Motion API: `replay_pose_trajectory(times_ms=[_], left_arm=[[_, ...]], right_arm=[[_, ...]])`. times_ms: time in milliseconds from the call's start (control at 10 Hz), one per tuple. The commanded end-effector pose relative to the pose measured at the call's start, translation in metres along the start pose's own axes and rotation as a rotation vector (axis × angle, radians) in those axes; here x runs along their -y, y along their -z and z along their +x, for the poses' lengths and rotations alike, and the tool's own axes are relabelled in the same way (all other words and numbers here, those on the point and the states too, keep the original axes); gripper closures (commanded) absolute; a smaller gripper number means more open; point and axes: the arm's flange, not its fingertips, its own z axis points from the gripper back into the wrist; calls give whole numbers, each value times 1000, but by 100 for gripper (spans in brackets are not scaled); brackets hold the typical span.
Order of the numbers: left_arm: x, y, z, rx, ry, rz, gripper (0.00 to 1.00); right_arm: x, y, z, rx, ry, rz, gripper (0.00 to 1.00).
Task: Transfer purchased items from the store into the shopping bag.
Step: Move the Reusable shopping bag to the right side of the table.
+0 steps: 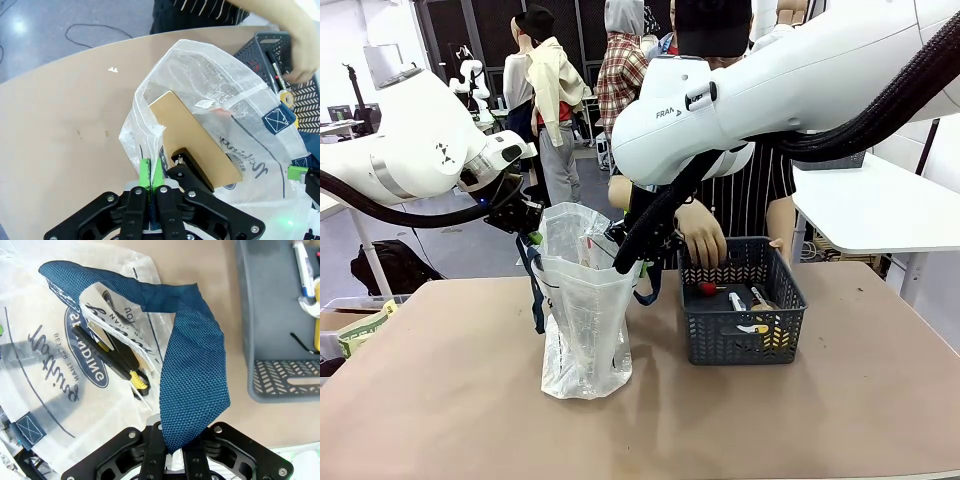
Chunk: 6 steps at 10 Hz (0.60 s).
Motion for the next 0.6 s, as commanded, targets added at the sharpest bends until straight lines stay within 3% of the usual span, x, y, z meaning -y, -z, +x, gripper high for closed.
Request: replay_pose_trajectory(times_ms=[0, 500], left_arm=[[-1, -1, -1, -1, 1, 7, 100], [-1, -1, -1, -1, 1, 7, 100]], right_arm=[[1, 0, -1, 1, 1, -2, 100], [1, 0, -1, 1, 1, -2, 100]])
